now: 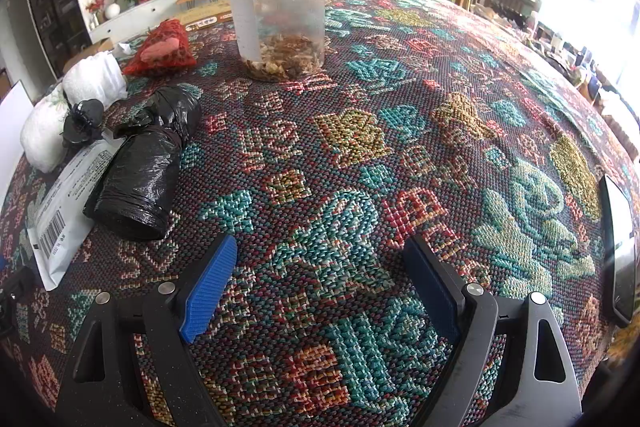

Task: Organize soft objects
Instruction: 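Grasp the black rolled plastic bag with the right tool, then grasp the white barcode packet with the left tool while the right tool holds the black roll, then carry the packet and black roll over the white box and open both tools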

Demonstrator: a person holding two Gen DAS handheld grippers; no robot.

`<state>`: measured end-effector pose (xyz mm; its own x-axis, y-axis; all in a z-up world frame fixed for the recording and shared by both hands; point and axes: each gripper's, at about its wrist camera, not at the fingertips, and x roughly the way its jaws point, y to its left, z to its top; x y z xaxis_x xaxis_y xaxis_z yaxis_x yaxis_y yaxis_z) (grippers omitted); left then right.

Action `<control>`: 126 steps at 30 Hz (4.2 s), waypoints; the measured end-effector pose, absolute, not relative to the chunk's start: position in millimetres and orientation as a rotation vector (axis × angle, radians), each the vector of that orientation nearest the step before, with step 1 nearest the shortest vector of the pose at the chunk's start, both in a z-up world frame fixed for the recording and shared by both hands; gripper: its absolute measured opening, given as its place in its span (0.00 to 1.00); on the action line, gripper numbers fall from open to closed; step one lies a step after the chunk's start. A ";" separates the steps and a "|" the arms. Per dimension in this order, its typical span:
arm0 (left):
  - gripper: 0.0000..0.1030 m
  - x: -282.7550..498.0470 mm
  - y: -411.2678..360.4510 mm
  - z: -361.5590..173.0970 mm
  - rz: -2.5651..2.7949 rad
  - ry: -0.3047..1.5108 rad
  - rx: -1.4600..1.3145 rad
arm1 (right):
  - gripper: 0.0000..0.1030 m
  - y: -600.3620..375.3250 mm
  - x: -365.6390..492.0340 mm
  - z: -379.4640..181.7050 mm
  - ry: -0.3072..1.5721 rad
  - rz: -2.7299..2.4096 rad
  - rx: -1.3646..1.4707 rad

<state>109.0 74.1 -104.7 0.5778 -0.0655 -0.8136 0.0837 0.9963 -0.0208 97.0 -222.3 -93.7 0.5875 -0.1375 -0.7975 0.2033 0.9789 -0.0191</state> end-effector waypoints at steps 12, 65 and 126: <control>1.00 108.6 75.3 -104.0 -0.091 0.948 0.012 | 0.85 -223.6 96.8 -92.7 0.914 -0.189 0.096; 1.00 104.9 80.6 -100.7 -0.102 0.942 -0.034 | 0.84 -246.0 107.3 -93.7 0.924 -0.178 0.066; 0.60 -5.9 183.2 37.1 -0.190 0.811 -0.256 | 0.38 -55.9 71.8 62.4 0.923 0.571 0.177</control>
<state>-5.9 183.2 37.1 0.6742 -0.2641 -0.6897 0.0692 0.9523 -0.2971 71.8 -55.9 62.4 0.4684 0.5364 -0.7021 -0.3885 0.8387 0.3816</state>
